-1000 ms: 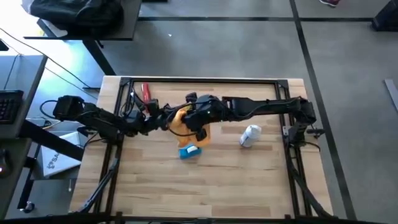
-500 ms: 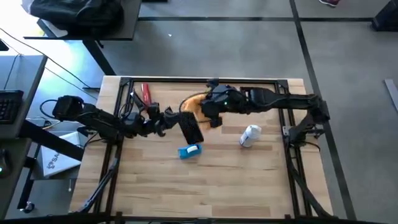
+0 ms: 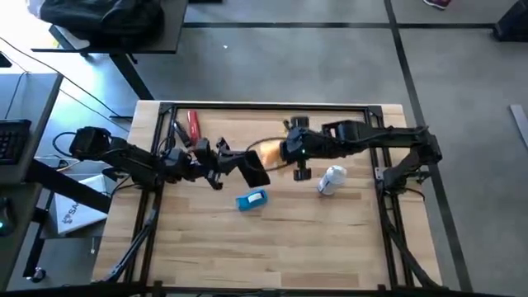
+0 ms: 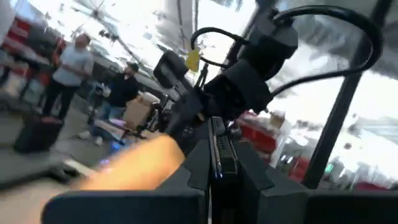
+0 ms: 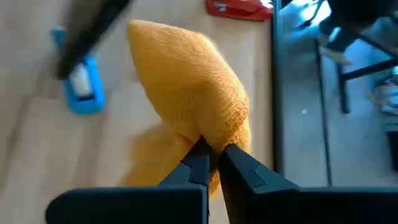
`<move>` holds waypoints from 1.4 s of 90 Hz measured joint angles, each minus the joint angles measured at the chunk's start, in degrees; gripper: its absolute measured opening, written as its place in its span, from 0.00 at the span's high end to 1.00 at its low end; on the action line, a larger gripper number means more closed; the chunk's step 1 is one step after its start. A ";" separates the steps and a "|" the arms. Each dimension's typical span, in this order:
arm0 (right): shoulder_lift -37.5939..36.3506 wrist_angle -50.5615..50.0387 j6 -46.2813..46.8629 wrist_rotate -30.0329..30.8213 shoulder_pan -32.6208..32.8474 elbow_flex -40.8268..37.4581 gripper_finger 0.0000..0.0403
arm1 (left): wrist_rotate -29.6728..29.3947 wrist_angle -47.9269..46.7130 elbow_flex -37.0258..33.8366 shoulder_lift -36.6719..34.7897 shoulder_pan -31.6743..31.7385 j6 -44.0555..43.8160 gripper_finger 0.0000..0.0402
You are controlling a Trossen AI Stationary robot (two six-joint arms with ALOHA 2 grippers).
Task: Apply microfiber cloth
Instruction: Wipe the front of the cellphone with an orange microfiber cloth
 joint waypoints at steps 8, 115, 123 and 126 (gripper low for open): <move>-0.07 0.38 2.28 0.22 1.76 -0.74 1.00 | -0.55 0.00 0.00 0.00 -1.33 10.26 0.97; -3.37 44.44 -2.17 0.44 4.67 -25.31 1.00 | -13.20 -17.99 -0.04 0.25 -10.03 111.54 0.97; -3.34 44.78 -2.38 0.09 3.24 -25.31 1.00 | -12.96 -18.91 0.03 0.46 -10.07 119.00 0.97; -3.32 45.24 -3.20 0.10 2.88 -25.31 1.00 | -12.89 -20.20 0.39 0.53 -9.99 120.09 0.97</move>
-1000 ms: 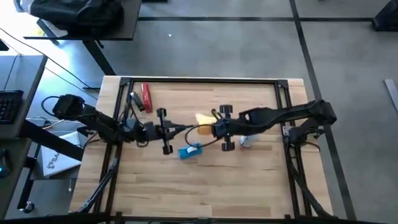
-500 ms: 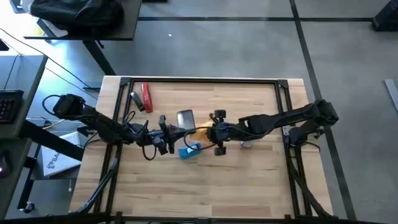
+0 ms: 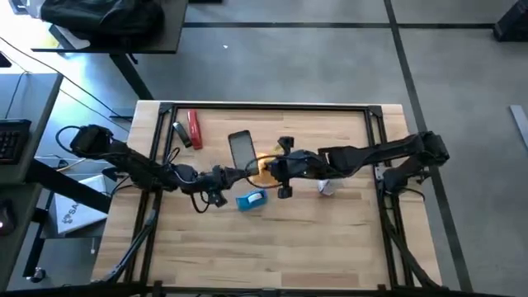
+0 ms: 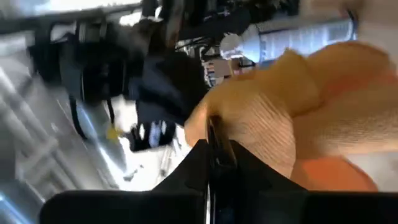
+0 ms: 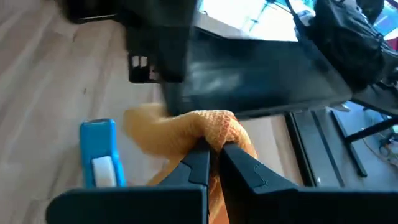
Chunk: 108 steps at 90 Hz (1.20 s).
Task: Apply microfiber cloth
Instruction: Wipe the front of the cellphone with an orange microfiber cloth
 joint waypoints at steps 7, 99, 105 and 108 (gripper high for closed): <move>-0.03 1.48 -3.24 0.12 -0.58 0.00 1.00 | 0.25 -2.67 0.54 0.08 0.00 1.09 0.97; 8.74 16.29 -9.18 -13.37 -5.99 4.52 1.00 | 4.62 -5.26 1.23 0.17 0.37 5.14 0.97; 8.74 16.40 -9.65 -12.46 -6.47 4.52 1.00 | 4.67 -5.40 1.23 0.17 0.37 5.10 0.97; 8.74 16.42 -10.36 -12.37 -6.77 4.52 1.00 | 4.67 -5.46 1.23 0.17 0.37 5.10 0.97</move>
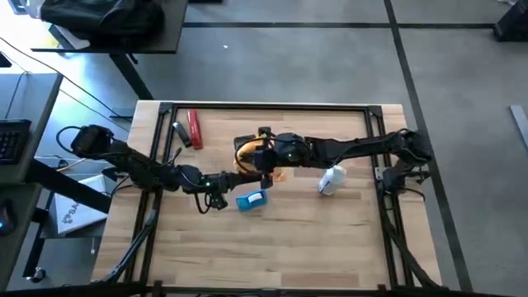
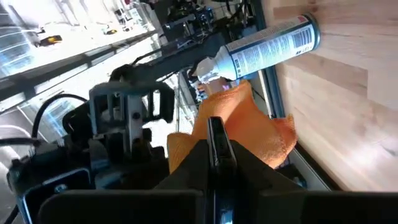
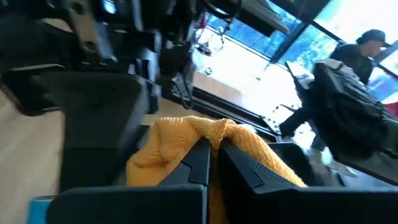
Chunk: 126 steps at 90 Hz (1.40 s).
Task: Apply microfiber cloth
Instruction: Wipe the front of the cellphone with an orange microfiber cloth
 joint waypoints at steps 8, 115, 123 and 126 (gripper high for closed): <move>-0.02 0.68 -1.72 0.55 -0.90 0.00 1.00 | 0.04 -0.01 0.00 0.00 -0.01 -0.02 0.97; -0.11 -9.18 9.14 -13.08 1.43 -0.09 1.00 | 9.60 1.09 0.13 4.42 4.29 -5.64 0.96; -0.11 -8.31 8.44 -11.13 1.18 -0.09 1.00 | 10.56 2.32 0.20 5.67 4.55 -5.84 0.96; -0.09 -8.13 7.99 -10.03 0.88 -0.11 1.00 | 10.86 2.90 0.22 6.18 4.55 -5.84 0.96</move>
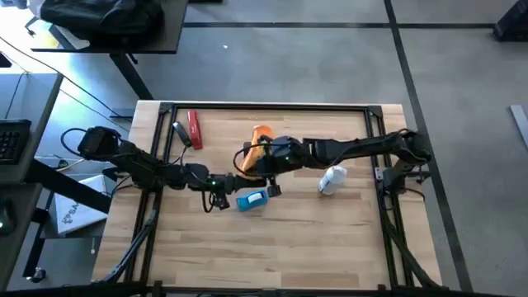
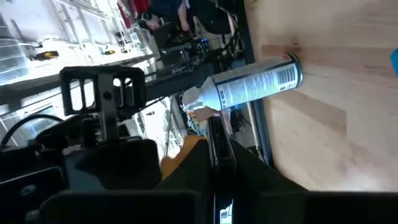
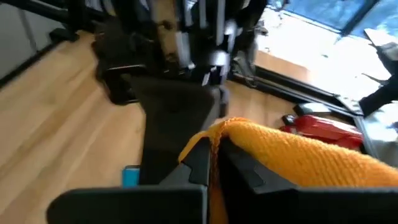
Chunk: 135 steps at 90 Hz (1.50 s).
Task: Apply microfiber cloth
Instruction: Wipe the front of the cellphone with an orange microfiber cloth
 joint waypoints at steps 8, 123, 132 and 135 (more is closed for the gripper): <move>0.00 0.11 -0.48 2.10 -1.52 0.00 1.00 | 0.22 0.27 0.80 1.35 -0.08 -0.07 0.96; -1.62 -9.47 -6.80 8.28 -2.19 3.75 1.00 | -2.09 1.76 3.41 5.91 -1.92 -4.24 0.96; -0.92 -10.92 -5.48 7.82 -1.24 3.74 1.00 | -4.28 3.36 3.41 5.91 -1.94 -4.05 0.96; -0.92 -11.60 -5.54 9.53 -0.84 3.74 1.00 | -4.71 3.58 3.41 5.91 -1.94 -4.08 0.96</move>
